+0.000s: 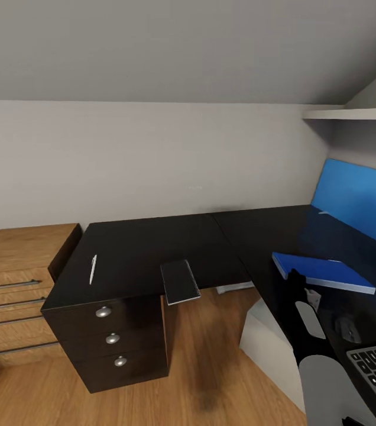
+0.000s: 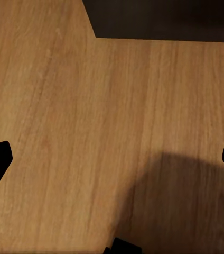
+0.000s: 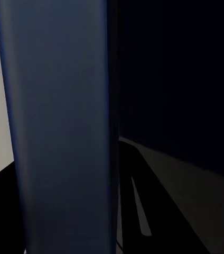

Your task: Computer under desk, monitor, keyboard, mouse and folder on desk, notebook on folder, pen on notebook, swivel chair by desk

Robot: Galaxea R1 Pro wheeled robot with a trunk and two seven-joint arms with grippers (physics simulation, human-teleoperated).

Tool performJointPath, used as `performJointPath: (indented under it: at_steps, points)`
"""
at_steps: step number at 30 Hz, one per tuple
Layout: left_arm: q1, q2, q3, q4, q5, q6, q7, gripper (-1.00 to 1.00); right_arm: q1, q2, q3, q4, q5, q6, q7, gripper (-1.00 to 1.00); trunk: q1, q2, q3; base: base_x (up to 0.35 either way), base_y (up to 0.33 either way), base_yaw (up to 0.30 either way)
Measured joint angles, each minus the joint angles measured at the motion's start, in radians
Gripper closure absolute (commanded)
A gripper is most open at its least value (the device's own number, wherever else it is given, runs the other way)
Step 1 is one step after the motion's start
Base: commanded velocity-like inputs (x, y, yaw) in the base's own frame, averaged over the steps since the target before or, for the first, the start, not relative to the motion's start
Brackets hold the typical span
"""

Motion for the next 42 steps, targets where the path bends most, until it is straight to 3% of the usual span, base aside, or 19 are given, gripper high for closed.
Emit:
performJointPath:
  at_steps: [5, 6, 19, 42]
  points:
    - [0.000, 0.000, 0.000, 0.000, 0.000, 0.000, 0.000, -1.00, 0.000, 0.000, 0.002, -0.002, -0.001, -0.002, -0.005, 1.00, 0.000, 0.000, 0.000, 0.000, 0.000, 0.000]
    - [0.000, 0.000, 0.000, 0.000, 0.000, 0.000, 0.000, -1.00, 0.000, 0.000, 0.002, -0.003, -0.001, -0.002, -0.006, -1.00, 0.000, 0.000, 0.000, 0.000, 0.000, 0.000]
    - [0.000, 0.000, 0.000, 0.000, 0.000, 0.000, 0.000, -1.00, 0.000, 0.000, -0.001, -0.011, -0.003, 0.000, -0.027, -1.00, 0.000, 0.000, 0.000, -0.001, 0.000, 0.000]
    - [0.000, 0.001, 0.000, 0.000, 0.001, 0.000, 0.000, -1.00, 0.000, 0.002, 0.001, -0.010, -0.002, -0.002, -0.025, -1.00, 0.000, 0.000, 0.000, -0.137, -0.010, 0.000]
